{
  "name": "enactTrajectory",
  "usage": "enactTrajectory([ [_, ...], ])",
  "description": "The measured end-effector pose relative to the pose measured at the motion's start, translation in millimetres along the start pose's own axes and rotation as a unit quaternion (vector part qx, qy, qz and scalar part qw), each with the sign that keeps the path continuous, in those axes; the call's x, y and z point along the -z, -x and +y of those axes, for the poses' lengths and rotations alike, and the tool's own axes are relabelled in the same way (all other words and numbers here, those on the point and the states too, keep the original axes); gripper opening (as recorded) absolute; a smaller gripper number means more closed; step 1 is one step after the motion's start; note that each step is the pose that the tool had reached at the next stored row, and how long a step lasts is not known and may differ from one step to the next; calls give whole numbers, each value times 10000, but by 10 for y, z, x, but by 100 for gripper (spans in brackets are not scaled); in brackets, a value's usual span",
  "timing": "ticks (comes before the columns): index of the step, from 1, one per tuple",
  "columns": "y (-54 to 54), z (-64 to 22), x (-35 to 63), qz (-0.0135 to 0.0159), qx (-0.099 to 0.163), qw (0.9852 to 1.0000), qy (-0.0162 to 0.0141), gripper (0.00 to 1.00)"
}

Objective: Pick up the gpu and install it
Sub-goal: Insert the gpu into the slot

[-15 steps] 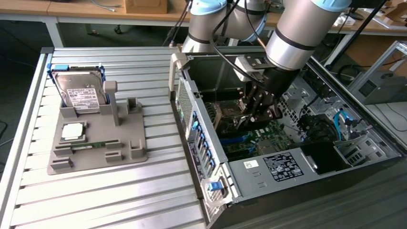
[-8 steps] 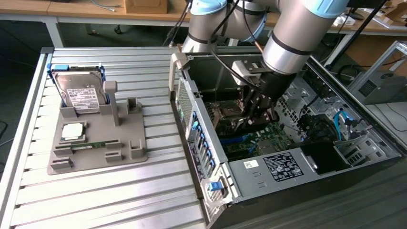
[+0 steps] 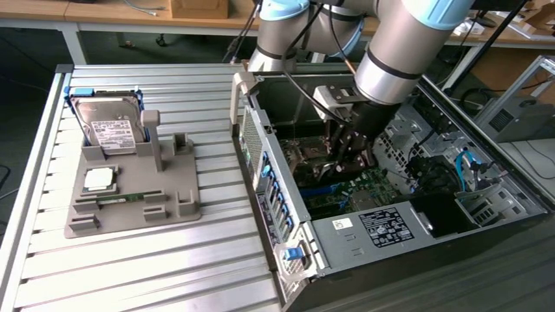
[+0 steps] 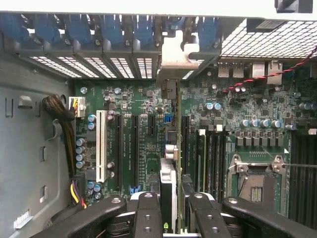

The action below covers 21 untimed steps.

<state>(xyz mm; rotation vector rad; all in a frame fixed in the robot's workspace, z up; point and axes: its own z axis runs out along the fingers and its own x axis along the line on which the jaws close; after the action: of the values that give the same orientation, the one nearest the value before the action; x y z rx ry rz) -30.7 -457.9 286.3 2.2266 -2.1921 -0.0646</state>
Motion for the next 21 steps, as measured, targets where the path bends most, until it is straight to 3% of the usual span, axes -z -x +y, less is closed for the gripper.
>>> enactTrajectory([
  [21, 0, 88, -89, -6, -126, 9999, -5, 27],
])
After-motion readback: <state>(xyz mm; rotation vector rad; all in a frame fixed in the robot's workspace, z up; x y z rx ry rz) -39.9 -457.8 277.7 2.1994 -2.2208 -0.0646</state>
